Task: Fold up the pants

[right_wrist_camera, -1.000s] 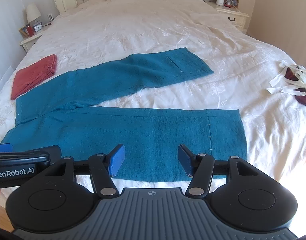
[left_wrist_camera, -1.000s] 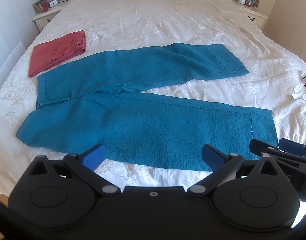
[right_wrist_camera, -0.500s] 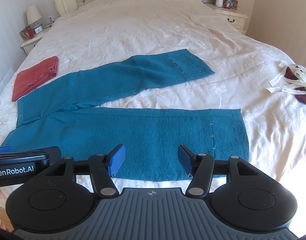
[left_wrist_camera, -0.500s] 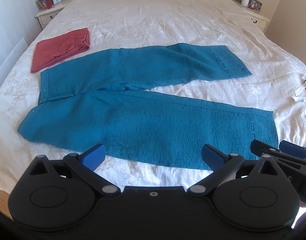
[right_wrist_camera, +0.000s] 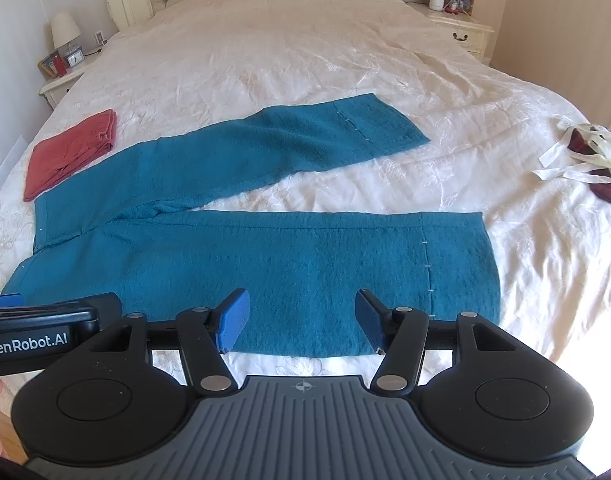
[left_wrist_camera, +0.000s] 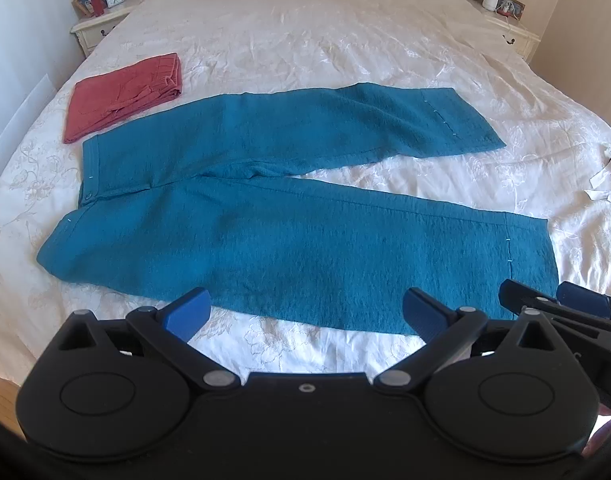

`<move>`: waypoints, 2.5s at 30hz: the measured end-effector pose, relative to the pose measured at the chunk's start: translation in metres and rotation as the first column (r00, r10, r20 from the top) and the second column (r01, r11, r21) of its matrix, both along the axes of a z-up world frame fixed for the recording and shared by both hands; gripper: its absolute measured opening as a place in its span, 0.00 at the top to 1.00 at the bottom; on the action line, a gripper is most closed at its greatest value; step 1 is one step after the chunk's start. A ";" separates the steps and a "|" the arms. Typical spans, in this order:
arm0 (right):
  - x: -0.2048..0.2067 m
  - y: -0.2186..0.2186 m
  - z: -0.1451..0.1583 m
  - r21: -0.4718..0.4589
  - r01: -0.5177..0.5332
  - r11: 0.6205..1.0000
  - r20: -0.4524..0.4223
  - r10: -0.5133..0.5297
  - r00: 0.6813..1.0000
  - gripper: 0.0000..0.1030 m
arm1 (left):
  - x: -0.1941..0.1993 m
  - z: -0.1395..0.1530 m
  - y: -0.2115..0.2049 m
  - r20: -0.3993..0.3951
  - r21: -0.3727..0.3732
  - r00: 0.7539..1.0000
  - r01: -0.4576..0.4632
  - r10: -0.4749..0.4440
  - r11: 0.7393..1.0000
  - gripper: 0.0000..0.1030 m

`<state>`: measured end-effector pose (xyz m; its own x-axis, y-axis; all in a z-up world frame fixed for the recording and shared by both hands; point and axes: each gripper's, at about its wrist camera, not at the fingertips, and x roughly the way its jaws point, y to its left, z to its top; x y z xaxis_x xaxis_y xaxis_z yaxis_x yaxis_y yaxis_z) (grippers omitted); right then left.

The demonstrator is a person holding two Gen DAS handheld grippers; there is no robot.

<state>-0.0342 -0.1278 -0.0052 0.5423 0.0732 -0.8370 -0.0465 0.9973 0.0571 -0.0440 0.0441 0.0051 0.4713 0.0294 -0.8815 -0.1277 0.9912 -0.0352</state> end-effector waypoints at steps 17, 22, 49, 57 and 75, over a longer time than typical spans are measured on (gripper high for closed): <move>-0.007 0.007 0.000 0.009 -0.011 1.000 0.011 0.011 1.000 0.45 | -0.003 -0.002 0.002 -0.003 0.014 1.000 0.008 -0.008 1.000 0.01; -0.008 0.010 0.000 -0.010 -0.006 1.000 0.023 0.006 1.000 0.45 | -0.005 -0.003 0.002 -0.002 0.028 1.000 0.010 -0.010 1.000 0.01; 0.093 -0.027 -0.043 -0.008 -0.072 0.997 -0.155 0.070 0.985 0.47 | 0.095 -0.047 -0.030 -0.183 0.083 0.981 -0.042 0.057 0.996 0.03; 0.151 -0.039 -0.040 0.077 -0.118 0.990 -0.140 0.128 0.982 0.52 | 0.153 -0.027 -0.021 -0.155 0.095 0.981 -0.104 0.118 0.990 0.10; 0.299 -0.025 -0.077 0.139 -0.032 0.990 -0.240 0.065 0.969 0.76 | 0.270 -0.065 0.041 -0.166 0.130 0.981 -0.077 0.098 0.989 0.36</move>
